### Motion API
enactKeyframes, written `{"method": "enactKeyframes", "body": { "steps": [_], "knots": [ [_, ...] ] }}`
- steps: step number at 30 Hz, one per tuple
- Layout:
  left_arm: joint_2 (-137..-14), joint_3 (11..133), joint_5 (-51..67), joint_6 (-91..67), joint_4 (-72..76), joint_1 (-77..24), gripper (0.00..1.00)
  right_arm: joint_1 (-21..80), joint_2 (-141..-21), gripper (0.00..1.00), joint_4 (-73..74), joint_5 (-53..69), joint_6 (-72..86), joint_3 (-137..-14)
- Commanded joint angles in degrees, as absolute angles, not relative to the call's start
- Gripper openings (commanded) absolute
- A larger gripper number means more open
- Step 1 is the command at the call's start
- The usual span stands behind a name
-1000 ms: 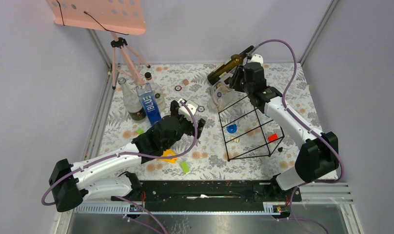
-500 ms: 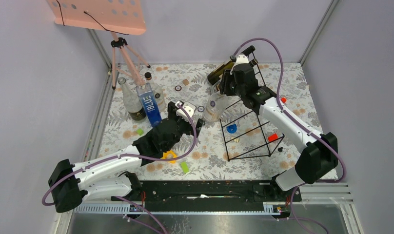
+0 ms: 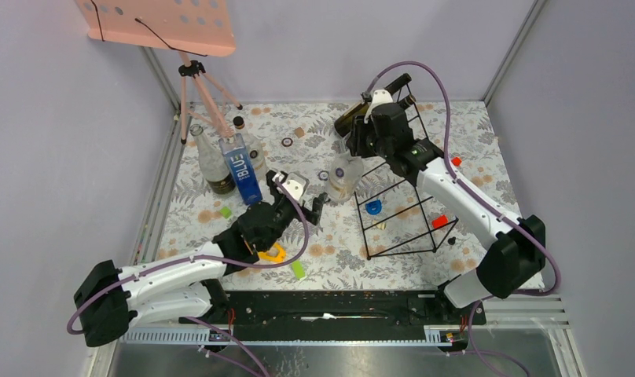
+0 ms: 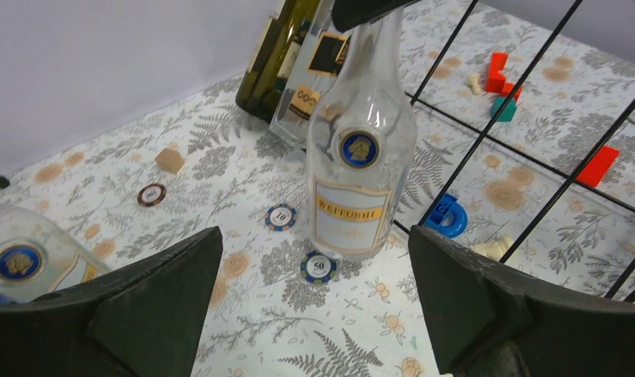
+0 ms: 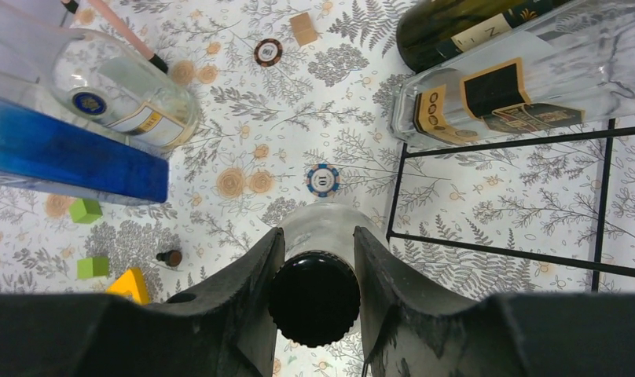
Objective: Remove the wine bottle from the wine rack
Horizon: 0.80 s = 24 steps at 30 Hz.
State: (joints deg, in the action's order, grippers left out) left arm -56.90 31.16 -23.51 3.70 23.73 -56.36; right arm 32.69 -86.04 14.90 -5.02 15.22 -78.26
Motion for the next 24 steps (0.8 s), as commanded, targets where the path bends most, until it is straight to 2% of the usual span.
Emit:
{"method": "enactKeyframes", "body": {
  "steps": [1,11,15,24],
  "knots": [
    [-57.2,31.11,-18.81,5.23,32.57,-56.55,0.99,34.37,-78.3,0.0,4.49,-2.57,15.62,-84.06],
    [-61.69,34.46,-13.37,5.79,33.69,-56.52,0.99,36.95,-74.59,0.0,2.32,2.22,14.56,-79.99],
    [-59.91,35.64,-13.08,4.79,31.28,-56.55,0.99,38.58,-74.71,0.0,2.29,2.4,12.67,-79.87],
    [-44.36,42.47,-22.14,-4.93,7.43,-56.51,0.99,40.7,-79.72,0.0,2.89,0.46,10.85,-85.92]
  ]
}}
